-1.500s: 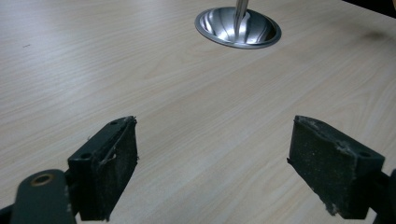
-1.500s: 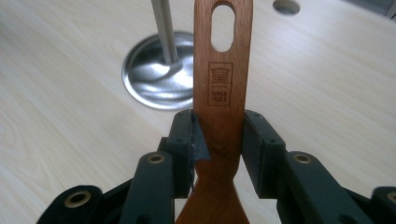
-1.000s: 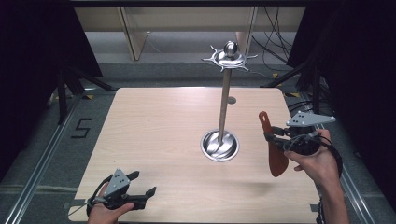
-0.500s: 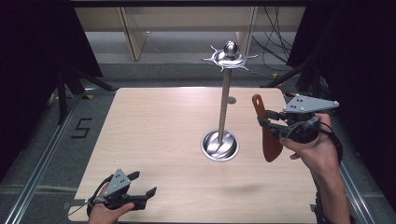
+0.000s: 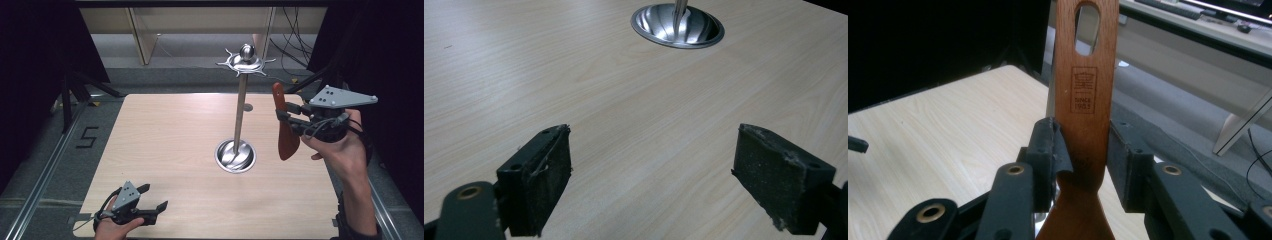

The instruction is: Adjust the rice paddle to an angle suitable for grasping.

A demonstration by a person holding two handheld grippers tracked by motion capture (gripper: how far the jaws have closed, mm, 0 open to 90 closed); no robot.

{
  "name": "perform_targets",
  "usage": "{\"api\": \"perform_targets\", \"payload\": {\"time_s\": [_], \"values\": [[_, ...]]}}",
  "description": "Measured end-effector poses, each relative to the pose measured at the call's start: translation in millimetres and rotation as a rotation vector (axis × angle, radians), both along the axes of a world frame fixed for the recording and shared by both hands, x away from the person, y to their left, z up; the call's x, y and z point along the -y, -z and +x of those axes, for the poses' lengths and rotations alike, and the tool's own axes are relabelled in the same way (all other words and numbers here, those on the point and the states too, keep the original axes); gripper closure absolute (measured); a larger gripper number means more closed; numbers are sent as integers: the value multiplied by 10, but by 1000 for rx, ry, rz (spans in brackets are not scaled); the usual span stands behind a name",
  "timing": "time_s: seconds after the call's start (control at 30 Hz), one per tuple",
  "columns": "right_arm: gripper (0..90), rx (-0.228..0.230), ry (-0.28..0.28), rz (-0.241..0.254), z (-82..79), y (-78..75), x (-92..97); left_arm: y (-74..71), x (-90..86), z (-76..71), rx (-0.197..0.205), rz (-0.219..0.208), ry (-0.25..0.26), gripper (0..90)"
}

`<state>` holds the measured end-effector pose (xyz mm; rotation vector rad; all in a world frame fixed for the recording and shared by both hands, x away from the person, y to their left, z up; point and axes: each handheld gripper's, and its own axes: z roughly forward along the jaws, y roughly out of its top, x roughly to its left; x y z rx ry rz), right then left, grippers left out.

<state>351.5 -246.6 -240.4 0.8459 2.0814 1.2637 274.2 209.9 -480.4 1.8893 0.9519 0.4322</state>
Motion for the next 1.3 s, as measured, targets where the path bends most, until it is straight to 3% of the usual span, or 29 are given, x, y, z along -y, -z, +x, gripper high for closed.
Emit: {"api": "perform_targets", "payload": {"time_s": [0.03, 0.07, 0.1, 0.13, 0.17, 0.2, 0.47, 0.5, 1.0, 1.03, 1.23, 1.3], "values": [[671, -9, -1, 1, -4, -22, 3, 0, 4, -1, 0, -2, 1, 148], [671, 32, 2, 4, 15, -60, 3, 6, 6, 2, 0, -8, 9, 148], [671, 32, 2, 4, 15, -60, 3, 6, 6, 2, 0, -8, 9, 148], [671, 4, 0, 17, 5, -70, -11, 8, 5, 2, 2, -9, 8, 148], [670, 38, 3, 12, 22, -87, -11, 0, 5, -3, 0, 0, 0, 148], [670, 5, 6, 18, 4, -108, -21, -1, 4, -2, 1, 0, -1, 148], [671, 46, -3, 29, 68, -199, -83, 6, 6, 1, -1, -7, 9, 148], [671, 28, -2, 36, 64, -204, -98, 8, 9, 0, 1, -10, 8, 148], [670, 9, -18, 44, 234, -162, -187, -8, 4, -5, 6, 14, 11, 148], [670, 2, -20, 51, 237, -156, -195, 3, 11, -4, 3, -10, 10, 148], [670, 9, -18, 51, 292, -122, -239, 3, -3, 0, 3, -6, 10, 148], [669, -17, -22, 59, 300, -119, -245, 0, -1, 0, 4, -9, 10, 148]]}}
